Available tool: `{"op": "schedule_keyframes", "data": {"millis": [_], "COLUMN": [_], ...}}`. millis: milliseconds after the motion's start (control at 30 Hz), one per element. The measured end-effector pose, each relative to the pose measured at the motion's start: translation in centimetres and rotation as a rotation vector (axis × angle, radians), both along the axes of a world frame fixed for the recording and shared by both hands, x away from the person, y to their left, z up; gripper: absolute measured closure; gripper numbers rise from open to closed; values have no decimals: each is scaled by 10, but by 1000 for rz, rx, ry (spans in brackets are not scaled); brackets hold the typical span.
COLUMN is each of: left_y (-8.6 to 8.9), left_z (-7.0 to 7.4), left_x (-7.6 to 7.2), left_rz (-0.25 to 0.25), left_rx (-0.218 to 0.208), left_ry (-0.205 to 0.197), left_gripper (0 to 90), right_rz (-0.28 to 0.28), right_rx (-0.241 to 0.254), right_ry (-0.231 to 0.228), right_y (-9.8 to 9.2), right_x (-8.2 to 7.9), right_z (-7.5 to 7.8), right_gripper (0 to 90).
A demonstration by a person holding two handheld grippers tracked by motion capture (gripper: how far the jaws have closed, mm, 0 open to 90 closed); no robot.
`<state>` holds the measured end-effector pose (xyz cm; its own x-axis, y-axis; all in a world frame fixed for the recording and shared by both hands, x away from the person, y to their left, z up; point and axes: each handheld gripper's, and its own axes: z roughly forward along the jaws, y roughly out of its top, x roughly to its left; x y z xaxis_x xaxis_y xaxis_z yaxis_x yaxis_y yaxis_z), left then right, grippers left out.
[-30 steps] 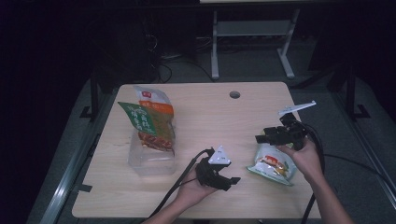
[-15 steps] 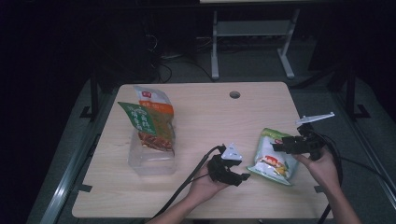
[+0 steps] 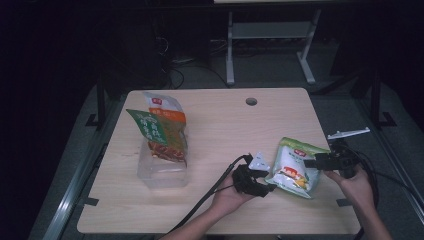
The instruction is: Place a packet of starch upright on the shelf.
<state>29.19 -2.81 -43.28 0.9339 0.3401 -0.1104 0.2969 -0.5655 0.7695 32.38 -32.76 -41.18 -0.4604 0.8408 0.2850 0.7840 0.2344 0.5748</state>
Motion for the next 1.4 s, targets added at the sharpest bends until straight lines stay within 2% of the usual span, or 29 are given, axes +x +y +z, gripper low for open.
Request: {"op": "schedule_keyframes", "data": {"millis": [167,300,467,567,633,700,833,967,1033,1100,1167,1267,1400], "left_y": [-9,-17,-25,-27,-27,-27,-28,-28,-29,-29,-29,-29,-30], "left_z": [0,0,-1,-3,-4,-5,-5,-7,-10,-11,-12,-12,-12], "left_x": [3,4,7,10,11,11,12,15,15,17,17,17,17], "left_rz": [-2,-4,-2,-5,-4,6,9,9,19,14,26,23,33], "left_rx": [-1,-2,16,22,34,28,33,57,56,75,63,75,71], "left_ry": [3,9,10,26,25,33,23,34,52,42,58,48,46], "left_gripper": [582,587,567,547,530,521,523,527,527,523,519,530,540], "right_rz": [-54,-97,-116,-109,-103,-98,-79,-62,-47,-35,-18,10,36], "right_rx": [-9,-6,14,5,18,31,51,73,100,117,135,166,195], "right_ry": [16,39,67,67,84,103,110,113,121,130,136,149,171], "right_y": [-11,-21,-27,-27,-27,-28,-26,-22,-21,-21,-20,-19,-17], "right_x": [-3,-5,-3,0,2,4,6,7,8,9,9,10,11], "right_z": [-7,-14,-24,-28,-31,-35,-42,-44,-45,-45,-46,-47,-49], "right_gripper": [345,327,325,322,331,346,359,379,425,462,517,575,631]}}
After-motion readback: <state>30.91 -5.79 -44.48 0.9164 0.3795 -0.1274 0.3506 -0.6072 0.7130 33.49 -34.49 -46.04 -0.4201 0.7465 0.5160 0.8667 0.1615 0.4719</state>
